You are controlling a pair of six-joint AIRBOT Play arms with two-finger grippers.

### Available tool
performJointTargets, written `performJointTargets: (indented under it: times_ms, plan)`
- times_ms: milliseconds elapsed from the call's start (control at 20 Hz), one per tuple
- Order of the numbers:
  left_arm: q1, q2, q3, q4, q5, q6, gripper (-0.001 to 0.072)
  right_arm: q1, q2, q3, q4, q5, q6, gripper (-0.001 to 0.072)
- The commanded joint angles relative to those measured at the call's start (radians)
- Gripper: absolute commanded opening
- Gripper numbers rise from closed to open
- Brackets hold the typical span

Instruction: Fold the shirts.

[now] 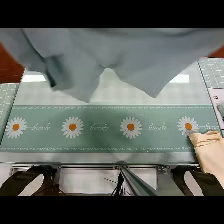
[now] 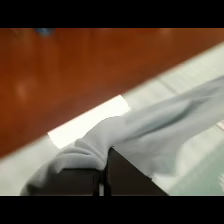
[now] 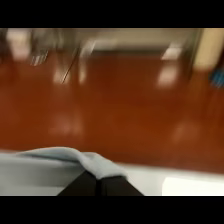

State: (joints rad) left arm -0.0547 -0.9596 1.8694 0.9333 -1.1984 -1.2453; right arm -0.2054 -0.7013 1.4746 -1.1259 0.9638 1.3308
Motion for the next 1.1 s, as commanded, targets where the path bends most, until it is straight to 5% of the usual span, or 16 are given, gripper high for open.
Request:
performJointTargets:
  times_ms: [0, 250, 600, 750, 1050]
  plan:
    - [0.000, 0.128, 0.167, 0.188, -0.043, -0.114, 0.0030, 0.001, 0.051, 0.212, -0.177, 0.006, 0.134, 0.0020]
    - [0.000, 0.251, 0.167, 0.198, -0.260, -0.213, 0.0030, 0.001, 0.061, 0.360, -0.194, 0.266, 0.159, 0.0020]
    - [0.000, 0.156, 0.106, 0.193, -0.642, -0.298, 0.0030, 0.001, -0.039, 0.381, -0.230, 0.706, 0.146, 0.0019]
    - [-0.002, 0.082, -0.005, 0.193, -0.627, -0.272, 0.0031, 0.001, -0.203, 0.381, -0.240, 0.835, 0.105, 0.0020]
    - [-0.002, -0.262, -0.146, 0.194, -0.423, -0.150, 0.0031, 0.002, -0.634, 0.381, -0.241, 0.729, 0.074, 0.0019]
